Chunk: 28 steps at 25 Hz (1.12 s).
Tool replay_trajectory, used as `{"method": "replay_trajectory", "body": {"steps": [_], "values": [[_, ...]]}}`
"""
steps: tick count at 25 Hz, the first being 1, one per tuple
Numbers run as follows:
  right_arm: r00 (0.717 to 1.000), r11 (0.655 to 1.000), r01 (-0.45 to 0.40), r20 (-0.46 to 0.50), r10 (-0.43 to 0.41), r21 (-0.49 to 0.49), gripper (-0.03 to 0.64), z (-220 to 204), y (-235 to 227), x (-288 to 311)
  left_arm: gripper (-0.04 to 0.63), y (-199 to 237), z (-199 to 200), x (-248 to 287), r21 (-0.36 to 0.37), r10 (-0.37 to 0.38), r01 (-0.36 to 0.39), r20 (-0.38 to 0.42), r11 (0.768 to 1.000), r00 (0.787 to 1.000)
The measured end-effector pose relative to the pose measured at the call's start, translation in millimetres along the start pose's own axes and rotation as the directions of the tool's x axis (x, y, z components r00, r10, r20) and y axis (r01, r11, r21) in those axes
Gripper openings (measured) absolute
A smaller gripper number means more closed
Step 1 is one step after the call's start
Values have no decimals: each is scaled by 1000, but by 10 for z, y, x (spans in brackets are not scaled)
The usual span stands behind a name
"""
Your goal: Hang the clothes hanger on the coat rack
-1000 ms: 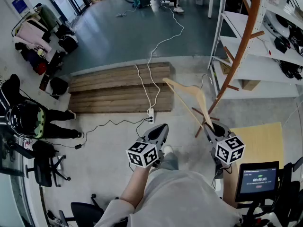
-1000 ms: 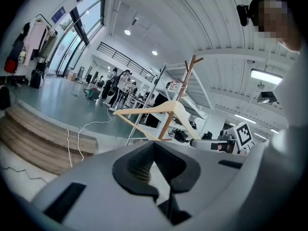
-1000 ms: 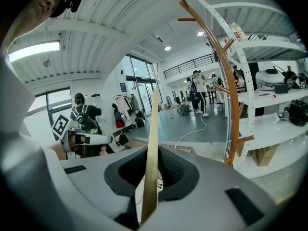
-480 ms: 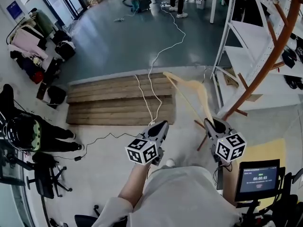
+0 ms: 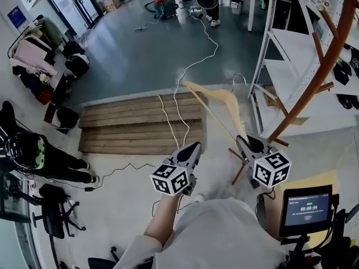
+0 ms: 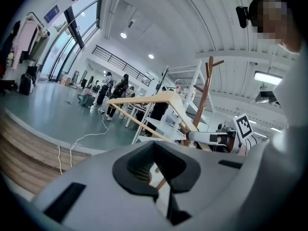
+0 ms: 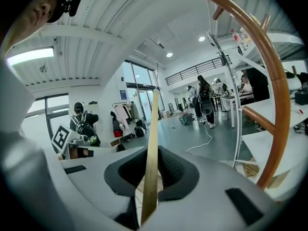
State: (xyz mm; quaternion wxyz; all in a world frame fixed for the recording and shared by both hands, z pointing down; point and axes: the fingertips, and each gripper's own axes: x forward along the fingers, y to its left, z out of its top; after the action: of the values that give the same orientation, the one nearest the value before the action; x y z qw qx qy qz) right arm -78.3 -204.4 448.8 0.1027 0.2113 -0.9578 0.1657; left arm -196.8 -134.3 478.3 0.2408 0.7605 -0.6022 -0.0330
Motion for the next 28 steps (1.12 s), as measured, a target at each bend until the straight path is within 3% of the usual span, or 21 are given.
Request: {"method": "replay_trajectory", "body": {"steps": [7,16,22,28], "values": [[992,1000,24,128,-22,-14,58,727,-95,2,6,-142,673,243,98,-54,46,78,994,996],[948,990,130,299,-106,-59,59,1707,-252,-366,6,-679,1562,570,235,-186,145,163,961,969],[911,975,206,382,-157,-89,58,2115,-321,-630,6,-960,1826,769,286,-273,217,173,933,946],[872,960,275,436,-221,-62,58,2280,-417,-824,6,-1142,1844,917,308,-336,280,147,909,930]]}}
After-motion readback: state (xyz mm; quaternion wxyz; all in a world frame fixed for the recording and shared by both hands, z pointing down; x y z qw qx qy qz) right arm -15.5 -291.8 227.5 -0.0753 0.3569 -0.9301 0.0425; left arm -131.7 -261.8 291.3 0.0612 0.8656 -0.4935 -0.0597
